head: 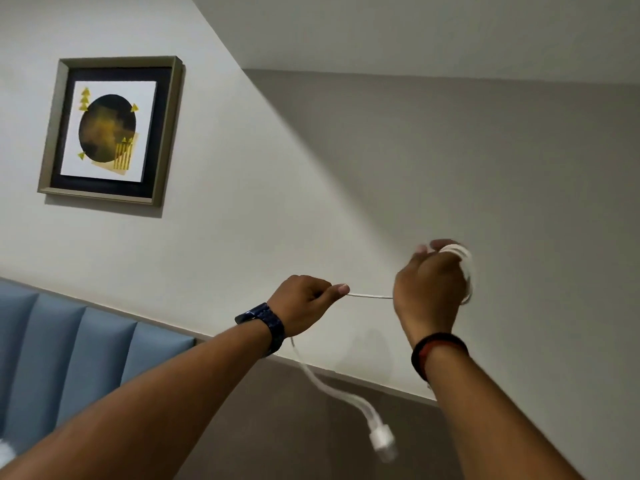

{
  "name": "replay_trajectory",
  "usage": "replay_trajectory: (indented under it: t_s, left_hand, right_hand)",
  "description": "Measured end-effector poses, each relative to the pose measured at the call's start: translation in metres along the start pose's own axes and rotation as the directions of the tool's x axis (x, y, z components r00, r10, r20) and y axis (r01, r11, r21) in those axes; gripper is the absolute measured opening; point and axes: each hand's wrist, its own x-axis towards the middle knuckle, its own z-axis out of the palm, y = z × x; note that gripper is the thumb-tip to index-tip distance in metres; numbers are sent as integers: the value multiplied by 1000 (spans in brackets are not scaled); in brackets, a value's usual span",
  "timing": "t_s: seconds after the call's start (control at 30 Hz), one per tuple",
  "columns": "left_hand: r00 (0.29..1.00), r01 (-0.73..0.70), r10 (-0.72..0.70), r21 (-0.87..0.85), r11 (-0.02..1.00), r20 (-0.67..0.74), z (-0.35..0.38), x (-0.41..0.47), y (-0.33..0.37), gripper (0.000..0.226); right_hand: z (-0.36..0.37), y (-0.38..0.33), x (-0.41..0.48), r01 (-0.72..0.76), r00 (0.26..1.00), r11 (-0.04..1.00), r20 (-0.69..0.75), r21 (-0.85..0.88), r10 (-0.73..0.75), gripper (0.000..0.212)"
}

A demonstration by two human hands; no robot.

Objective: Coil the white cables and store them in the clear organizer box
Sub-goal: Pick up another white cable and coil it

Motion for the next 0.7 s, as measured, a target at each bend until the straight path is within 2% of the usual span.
replay_trajectory:
  t_s: [0.03,0.07,0.13,0.2,0.27,0.3,0.37,0.4,0.43,0.47,0.5,0.53,0.57,0.63,0.7]
  left_hand:
    - [1000,4,-4,23,1000,-11,-3,1,-1,74]
    - [999,24,-22,46,999,-32,-6,3,-3,79]
    - [992,75,-63,112,991,-106,-13,7,-9,91]
    - [978,122,-89,168,978,-191,-22,10,-17,87]
    - [959,165,-115,178,970,-260,-31,13,-25,74]
    - [950,184,-131,167,969,-285,-34,15,-29,71]
    - [929,221,-172,118,968,-326,-36,18,-36,68]
    - [921,238,-198,83,968,-335,-34,18,-38,67]
    - [918,248,-222,38,968,-330,-30,17,-38,67]
    - [919,248,-241,-17,968,-313,-26,15,-36,67]
    - [924,245,-258,-82,966,-282,-19,13,-33,67]
    - [931,244,-274,-148,958,-240,-12,10,-29,68]
    - [938,247,-286,-201,948,-195,-5,7,-25,70]
    - [947,261,-297,-242,935,-126,7,1,-19,71]
    - [955,267,-290,-228,936,-71,15,-5,-16,69]
  right_hand:
    - [1,10,-9,133,985,977,135,-169,-111,24]
    - [1,18,-17,248,942,923,296,-294,-159,36]
    - [0,29,-28,362,805,856,588,-370,-87,59]
    - [-3,32,-34,336,621,877,781,-344,68,67]
    - [-7,26,-40,157,377,949,905,-273,198,70]
    - [-10,22,-42,22,236,975,949,-220,209,71]
    - [-17,11,-44,-303,-1,949,996,-81,85,71]
    - [-20,3,-43,-480,-76,877,997,-14,-26,68]
    - [-22,-5,-42,-632,-112,774,983,41,-144,64]
    - [-25,-15,-40,-742,-100,664,964,92,-246,59]
    - [-26,-25,-40,-815,-41,559,946,154,-321,54]
    - [-27,-34,-39,-857,57,460,931,231,-361,49]
    - [-27,-41,-38,-870,191,367,911,329,-364,45]
    - [-24,-50,-32,-804,491,223,827,551,-275,38]
    - [-20,-52,-20,-672,716,152,688,725,-116,28]
